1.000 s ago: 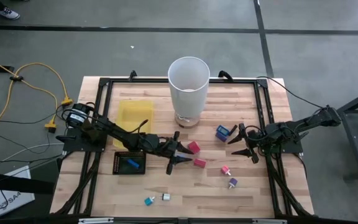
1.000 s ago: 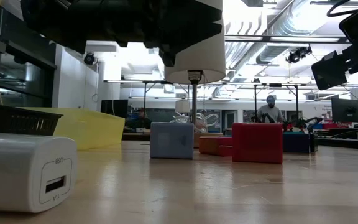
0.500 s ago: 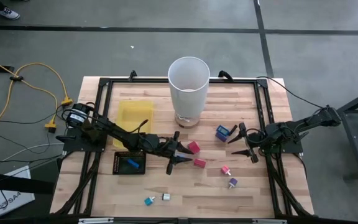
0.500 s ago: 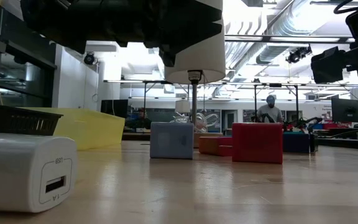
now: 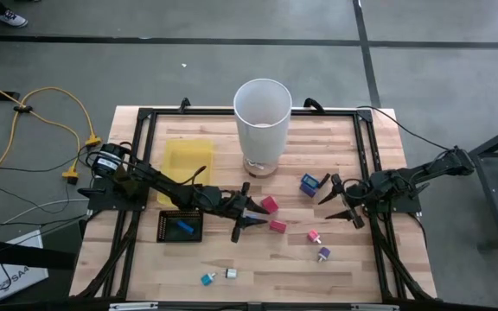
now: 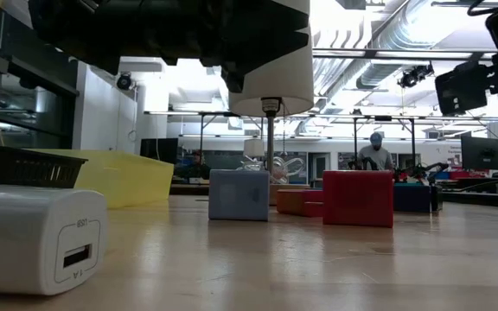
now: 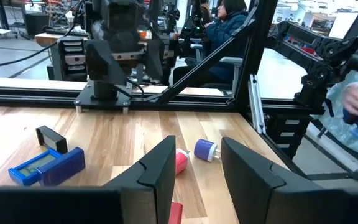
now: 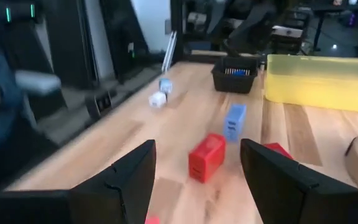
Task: Pick & Place Office items
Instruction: Put the violet digital clock into the black bin
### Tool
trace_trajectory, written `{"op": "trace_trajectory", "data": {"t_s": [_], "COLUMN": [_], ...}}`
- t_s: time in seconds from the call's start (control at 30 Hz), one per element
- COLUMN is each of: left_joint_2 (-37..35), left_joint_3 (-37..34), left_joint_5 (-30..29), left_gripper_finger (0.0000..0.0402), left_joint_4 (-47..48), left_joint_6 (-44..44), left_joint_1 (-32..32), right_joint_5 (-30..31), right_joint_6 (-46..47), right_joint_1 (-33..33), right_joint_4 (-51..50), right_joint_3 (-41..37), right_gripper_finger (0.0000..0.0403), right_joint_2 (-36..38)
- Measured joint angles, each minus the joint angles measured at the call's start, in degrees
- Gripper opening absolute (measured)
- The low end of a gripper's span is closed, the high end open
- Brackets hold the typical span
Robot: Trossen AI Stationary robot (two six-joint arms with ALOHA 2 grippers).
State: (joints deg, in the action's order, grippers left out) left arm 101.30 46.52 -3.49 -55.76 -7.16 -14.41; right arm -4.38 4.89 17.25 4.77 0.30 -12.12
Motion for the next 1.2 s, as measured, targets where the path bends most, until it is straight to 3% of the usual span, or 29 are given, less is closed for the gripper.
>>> {"op": "trace_trajectory", "data": {"t_s": [0.17,0.4,0.57,0.83,0.97,1.2], "left_joint_2": [0.0,0.0,0.0,0.0,0.0,0.0], "left_joint_3": [0.0,0.0,0.0,0.0,0.0,0.0], "left_joint_5": [0.0,0.0,0.0,0.0,0.0,0.0], "left_gripper_finger": [0.0124,0.0124,0.0124,0.0124,0.0124,0.0124], "left_joint_4": [0.0,0.0,0.0,0.0,0.0,0.0], "left_joint_6": [0.0,0.0,0.0,-0.2,-0.2,-0.2], "left_joint_1": [0.0,0.0,0.0,0.0,0.0,0.0], "right_joint_5": [2.9,3.9,5.3,7.4,8.4,17.1], "right_joint_6": [10.0,7.7,5.4,1.8,0.4,-0.7], "right_joint_1": [0.0,0.0,0.0,0.0,0.0,0.0], "right_joint_4": [8.1,22.7,27.6,19.8,10.9,-8.7], "right_joint_3": [0.0,0.0,0.1,4.8,10.2,21.0], "right_gripper_finger": [0.0222,0.0222,0.0222,0.0222,0.0222,0.0222], "right_joint_2": [0.0,0.0,0.0,-1.8,-4.8,-13.0]}}
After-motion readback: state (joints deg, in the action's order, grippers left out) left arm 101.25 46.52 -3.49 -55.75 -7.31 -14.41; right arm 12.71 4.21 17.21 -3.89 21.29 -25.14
